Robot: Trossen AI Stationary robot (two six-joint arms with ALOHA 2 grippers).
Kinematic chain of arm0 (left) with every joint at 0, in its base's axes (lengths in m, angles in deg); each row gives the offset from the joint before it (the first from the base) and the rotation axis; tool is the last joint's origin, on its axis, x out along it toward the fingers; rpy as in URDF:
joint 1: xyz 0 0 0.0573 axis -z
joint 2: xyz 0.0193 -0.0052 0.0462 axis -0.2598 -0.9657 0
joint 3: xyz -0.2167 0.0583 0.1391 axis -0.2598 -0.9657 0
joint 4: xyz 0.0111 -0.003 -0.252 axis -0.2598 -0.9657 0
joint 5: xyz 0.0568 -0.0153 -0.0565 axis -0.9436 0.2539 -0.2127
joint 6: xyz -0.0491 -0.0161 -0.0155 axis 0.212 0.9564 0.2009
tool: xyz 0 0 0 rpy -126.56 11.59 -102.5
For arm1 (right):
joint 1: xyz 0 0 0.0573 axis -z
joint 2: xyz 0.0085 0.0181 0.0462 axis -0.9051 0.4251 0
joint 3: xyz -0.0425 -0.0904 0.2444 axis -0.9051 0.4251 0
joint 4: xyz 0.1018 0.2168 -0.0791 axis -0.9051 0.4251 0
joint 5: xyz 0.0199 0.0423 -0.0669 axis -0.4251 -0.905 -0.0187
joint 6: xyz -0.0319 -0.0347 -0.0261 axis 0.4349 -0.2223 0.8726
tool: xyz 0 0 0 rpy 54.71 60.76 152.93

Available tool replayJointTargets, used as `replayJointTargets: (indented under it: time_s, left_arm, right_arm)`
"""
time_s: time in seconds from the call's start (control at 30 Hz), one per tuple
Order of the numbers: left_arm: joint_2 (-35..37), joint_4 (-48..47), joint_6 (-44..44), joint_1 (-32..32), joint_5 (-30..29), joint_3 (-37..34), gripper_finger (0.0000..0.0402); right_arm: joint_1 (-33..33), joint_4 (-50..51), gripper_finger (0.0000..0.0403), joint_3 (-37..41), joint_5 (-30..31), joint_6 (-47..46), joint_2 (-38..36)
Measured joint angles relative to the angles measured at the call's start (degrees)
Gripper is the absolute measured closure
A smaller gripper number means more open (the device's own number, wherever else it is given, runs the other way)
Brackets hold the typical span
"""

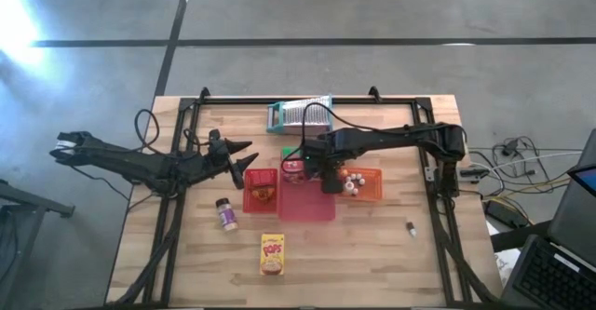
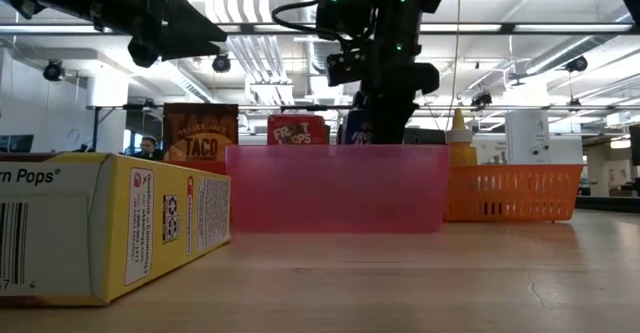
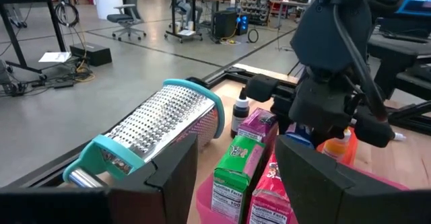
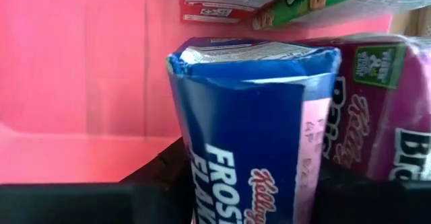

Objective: Pick & Place Kitchen Items
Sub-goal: Put the blue cereal box into the pink bin, then put the small brown food coloring bottle into the orange bin

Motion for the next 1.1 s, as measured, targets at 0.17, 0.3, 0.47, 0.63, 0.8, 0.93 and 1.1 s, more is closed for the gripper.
replayJointTargets:
  time_s: [0.17,0.3,0.47,0.63,0.8,0.93,1.1]
  left_arm:
    - [0.0,0.0,0.0,0.0,0.0,0.0,0.0197]
    - [0.0,0.0,0.0,0.0,0.0,0.0,0.0197]
    - [0.0,-0.1,0.0,0.0,0.0,0.0,0.0197]
    - [0.0,-0.2,0.0,0.0,0.0,0.0,0.0197]
    - [0.0,-0.4,0.0,0.0,0.0,0.0,0.0197]
    - [0.0,-0.5,0.0,0.0,0.0,0.0,0.0197]
    - [0.0,-0.7,0.0,0.0,0.0,0.0,0.0197]
  right_arm:
    - [0.0,0.3,0.0234,0.2,0.0,-0.7,-0.5]
    - [0.0,0.5,0.0214,0.3,-0.2,-0.9,-3.2]
    - [0.0,0.4,0.0198,0.2,-0.2,-1.3,-5.9]
    - [0.0,0.0,0.0191,0.1,-2.8,-2.3,-7.3]
    - [0.0,1.0,0.0195,0.2,-2.9,-2.4,-10.7]
    - [0.0,1.0,0.0206,0.1,-2.9,-3.1,-14.9]
    - [-0.2,5.7,0.022,0.1,-2.9,-8.2,-21.9]
